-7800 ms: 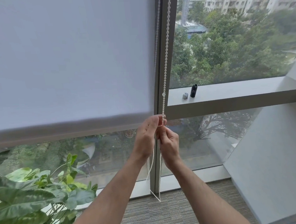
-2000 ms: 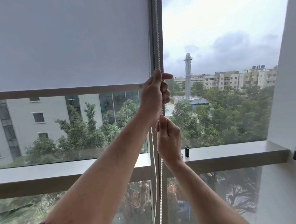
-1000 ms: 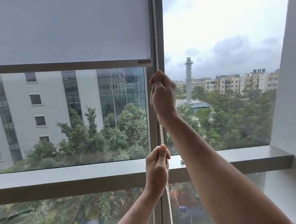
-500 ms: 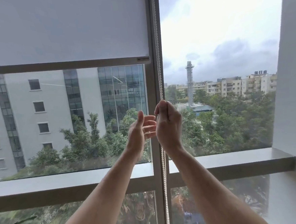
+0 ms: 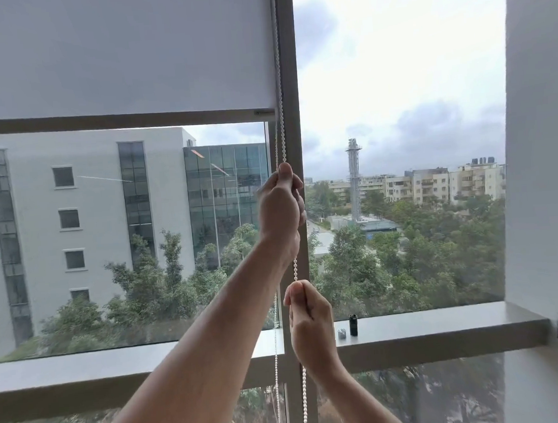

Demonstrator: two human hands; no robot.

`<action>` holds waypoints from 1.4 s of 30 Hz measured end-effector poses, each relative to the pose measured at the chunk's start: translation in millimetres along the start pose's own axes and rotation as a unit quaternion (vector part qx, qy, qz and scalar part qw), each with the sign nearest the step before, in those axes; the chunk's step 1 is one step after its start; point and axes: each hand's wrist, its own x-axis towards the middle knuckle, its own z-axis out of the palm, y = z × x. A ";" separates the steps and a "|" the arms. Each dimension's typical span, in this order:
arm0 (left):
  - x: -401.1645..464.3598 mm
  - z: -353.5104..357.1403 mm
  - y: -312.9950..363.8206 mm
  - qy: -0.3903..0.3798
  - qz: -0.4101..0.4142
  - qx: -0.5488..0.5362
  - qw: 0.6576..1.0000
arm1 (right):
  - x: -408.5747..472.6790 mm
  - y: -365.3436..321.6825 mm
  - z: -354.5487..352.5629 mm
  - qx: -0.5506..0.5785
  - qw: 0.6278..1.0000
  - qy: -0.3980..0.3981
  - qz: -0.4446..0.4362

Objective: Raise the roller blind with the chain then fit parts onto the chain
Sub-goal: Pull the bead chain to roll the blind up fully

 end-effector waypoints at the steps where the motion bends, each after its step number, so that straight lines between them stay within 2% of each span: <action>1: -3.3 1.0 -2.7 0.001 0.009 0.009 1.000 | 2.7 -1.2 -3.8 0.022 0.999 -0.020 0.028; 3: -10.3 1.6 -7.5 0.002 0.016 0.020 1.000 | 11.8 -4.4 -12.5 0.051 0.994 -0.059 0.071; 6: -23.8 -3.1 -19.5 -0.003 0.022 0.035 0.999 | 38.8 -17.0 -25.5 -0.009 0.992 -0.090 0.091; 8: -35.1 -7.6 -29.9 -0.006 0.023 0.045 0.999 | 61.7 -33.2 -28.5 0.031 0.990 -0.097 0.102; 12: -49.4 -11.7 -43.9 -0.002 0.017 0.017 1.000 | 108.7 -69.8 -23.8 0.082 0.991 -0.042 0.097; 16: -52.3 -14.7 -44.2 0.009 0.014 0.004 1.000 | 146.4 -109.0 -3.4 0.141 0.983 -0.049 0.112; 20: -54.5 -19.1 -43.7 0.008 0.013 -0.004 1.000 | 185.1 -149.5 18.6 0.188 0.975 -0.015 0.121; 23: -60.5 -17.5 -45.4 0.017 0.015 0.001 1.000 | 196.5 -167.3 30.9 0.176 0.975 0.003 0.135; 25: -66.8 -18.8 -47.4 0.025 0.014 0.000 1.000 | 190.2 -166.5 36.4 0.157 0.981 0.004 0.112; 31: -79.1 -39.1 -59.5 0.013 0.027 0.046 0.998 | 156.5 -144.1 35.1 0.044 0.997 0.026 -0.055; 34: -66.3 -50.3 -54.3 0.004 0.028 0.086 0.996 | 147.2 -138.5 29.3 0.036 0.994 0.047 -0.087; 38: -31.2 -55.4 -30.0 0.031 0.022 0.142 0.989 | 133.3 -130.7 24.0 -0.003 0.988 0.077 -0.137; 42: 4.6 -41.0 17.0 0.020 0.037 0.122 0.992 | 119.7 -117.8 23.1 -0.053 0.984 0.093 -0.143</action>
